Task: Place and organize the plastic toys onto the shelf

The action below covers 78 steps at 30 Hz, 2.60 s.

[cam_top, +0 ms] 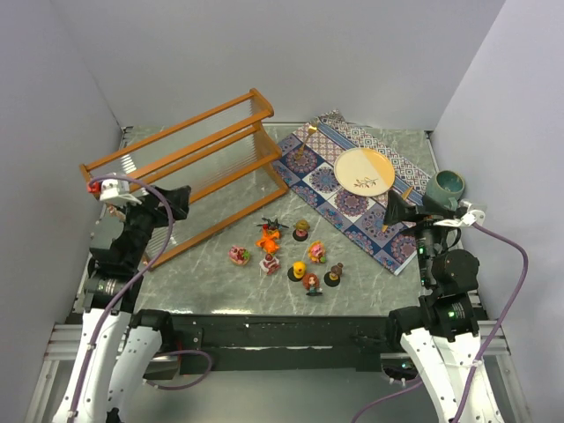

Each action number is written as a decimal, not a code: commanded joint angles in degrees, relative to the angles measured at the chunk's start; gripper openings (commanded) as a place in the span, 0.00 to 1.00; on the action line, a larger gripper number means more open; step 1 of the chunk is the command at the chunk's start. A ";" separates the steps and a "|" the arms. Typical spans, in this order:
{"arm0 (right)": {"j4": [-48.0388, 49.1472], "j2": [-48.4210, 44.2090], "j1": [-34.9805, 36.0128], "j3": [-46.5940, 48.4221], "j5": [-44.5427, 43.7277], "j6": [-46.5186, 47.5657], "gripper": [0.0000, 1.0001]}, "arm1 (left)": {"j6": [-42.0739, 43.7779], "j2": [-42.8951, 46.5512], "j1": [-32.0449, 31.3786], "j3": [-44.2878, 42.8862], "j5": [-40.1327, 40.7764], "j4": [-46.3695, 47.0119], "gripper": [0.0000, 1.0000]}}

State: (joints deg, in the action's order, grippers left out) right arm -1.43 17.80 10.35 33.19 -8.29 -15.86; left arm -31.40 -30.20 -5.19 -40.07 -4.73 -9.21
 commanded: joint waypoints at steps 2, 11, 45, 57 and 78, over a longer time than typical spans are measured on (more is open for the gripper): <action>0.11 0.57 -0.07 -0.76 -0.58 -1.98 1.00 | -1.47 -2.67 -1.14 -1.14 -2.65 0.69 0.97; -2.60 2.76 -0.07 -1.90 -1.64 -8.04 1.00 | -5.86 -12.86 -4.64 -4.83 -5.73 -2.21 0.97; -27.49 22.10 -0.07 -2.43 18.84 -17.10 1.00 | -11.67 -61.02 -47.02 -34.09 10.17 -18.81 0.98; -26.87 23.24 -0.15 -2.25 17.61 -16.14 1.00 | -11.32 -79.31 -47.02 -52.81 20.64 -25.23 0.86; -24.76 22.98 -0.15 -4.36 17.70 -14.03 1.00 | -9.82 -79.49 -49.82 -37.98 33.73 -4.24 0.69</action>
State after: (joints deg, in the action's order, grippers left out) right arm -28.60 41.43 10.35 29.28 9.52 -30.98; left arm -42.46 -113.27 -53.71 -79.85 23.86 -20.32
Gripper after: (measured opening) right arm 0.998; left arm 0.694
